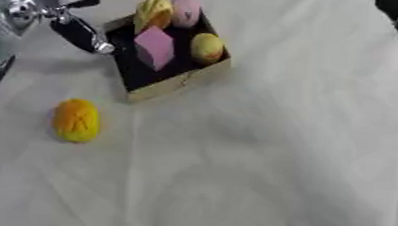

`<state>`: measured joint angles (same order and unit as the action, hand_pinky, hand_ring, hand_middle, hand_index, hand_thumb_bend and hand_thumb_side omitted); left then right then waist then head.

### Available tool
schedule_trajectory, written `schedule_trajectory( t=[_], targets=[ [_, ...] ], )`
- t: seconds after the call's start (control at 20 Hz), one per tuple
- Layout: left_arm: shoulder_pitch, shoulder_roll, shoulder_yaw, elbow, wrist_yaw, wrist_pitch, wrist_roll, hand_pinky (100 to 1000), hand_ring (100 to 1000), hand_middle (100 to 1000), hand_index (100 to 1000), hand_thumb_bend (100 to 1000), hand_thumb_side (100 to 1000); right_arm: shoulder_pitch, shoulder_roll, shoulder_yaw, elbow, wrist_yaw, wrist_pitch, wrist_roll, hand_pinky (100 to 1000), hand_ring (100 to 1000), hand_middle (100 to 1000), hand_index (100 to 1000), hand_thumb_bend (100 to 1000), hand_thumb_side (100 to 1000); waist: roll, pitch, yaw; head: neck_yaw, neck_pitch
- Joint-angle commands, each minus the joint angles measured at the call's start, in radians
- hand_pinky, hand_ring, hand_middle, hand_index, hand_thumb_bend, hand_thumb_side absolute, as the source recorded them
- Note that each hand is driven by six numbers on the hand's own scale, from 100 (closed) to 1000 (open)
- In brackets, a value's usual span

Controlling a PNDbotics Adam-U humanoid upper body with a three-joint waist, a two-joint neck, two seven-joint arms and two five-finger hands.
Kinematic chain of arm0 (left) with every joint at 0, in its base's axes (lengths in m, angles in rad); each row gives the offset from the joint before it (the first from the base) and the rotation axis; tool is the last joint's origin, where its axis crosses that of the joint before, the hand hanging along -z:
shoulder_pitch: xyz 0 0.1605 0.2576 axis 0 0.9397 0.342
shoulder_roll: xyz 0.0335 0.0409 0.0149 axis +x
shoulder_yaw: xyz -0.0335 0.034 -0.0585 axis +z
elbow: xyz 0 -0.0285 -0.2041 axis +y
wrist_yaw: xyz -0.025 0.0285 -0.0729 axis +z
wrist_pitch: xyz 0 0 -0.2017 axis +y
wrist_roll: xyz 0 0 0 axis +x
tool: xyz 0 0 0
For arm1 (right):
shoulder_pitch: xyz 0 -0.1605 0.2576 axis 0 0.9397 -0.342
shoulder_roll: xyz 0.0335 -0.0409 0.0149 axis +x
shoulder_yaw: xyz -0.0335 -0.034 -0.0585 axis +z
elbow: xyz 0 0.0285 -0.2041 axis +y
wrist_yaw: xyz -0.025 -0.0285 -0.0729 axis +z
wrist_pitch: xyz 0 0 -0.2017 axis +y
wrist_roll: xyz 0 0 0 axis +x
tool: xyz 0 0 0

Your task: Pick up objects on the table and place them in the box.

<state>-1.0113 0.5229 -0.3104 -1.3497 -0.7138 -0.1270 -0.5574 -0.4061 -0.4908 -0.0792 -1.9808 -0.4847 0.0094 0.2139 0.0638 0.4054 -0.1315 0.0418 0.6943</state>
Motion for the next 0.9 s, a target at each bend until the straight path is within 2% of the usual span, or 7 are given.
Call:
schedule_trajectory(
  t=[0.05,0.35,0.5,0.7,0.9],
  targets=[
    [-0.012,0.037,0.015,-0.036,0.019,-0.001,-0.025,921,870,837,961,335,146,-0.007,-0.015,-0.008,-0.019,-0.005,-0.001,-0.003,1000,902,583,788,100,530,-0.015,-0.040,0.002,-0.006,0.006],
    [0.002,0.051,0.021,-0.082,0.066,0.021,-0.020,889,845,812,936,189,159,-0.003,-0.013,-0.008,-0.019,-0.010,-0.001,-0.004,1000,901,583,788,100,527,-0.022,-0.050,0.008,-0.010,0.010],
    [0.034,0.095,0.024,-0.176,0.126,0.025,-0.003,873,830,794,917,139,157,0.002,-0.018,-0.011,-0.019,-0.010,-0.003,-0.008,1000,901,583,788,100,525,-0.024,-0.053,0.019,-0.016,0.016],
    [0.103,0.172,0.027,-0.341,0.217,0.045,-0.003,865,825,788,910,149,153,0.007,-0.022,-0.014,-0.019,-0.009,-0.004,-0.013,1000,900,583,788,100,525,-0.024,-0.058,0.039,-0.033,0.025],
    [0.195,0.256,0.035,-0.492,0.267,0.076,-0.003,865,829,791,910,204,153,0.008,-0.024,-0.014,-0.019,-0.010,-0.004,-0.016,1000,899,583,787,100,525,-0.024,-0.063,0.056,-0.045,0.029]
  ],
)
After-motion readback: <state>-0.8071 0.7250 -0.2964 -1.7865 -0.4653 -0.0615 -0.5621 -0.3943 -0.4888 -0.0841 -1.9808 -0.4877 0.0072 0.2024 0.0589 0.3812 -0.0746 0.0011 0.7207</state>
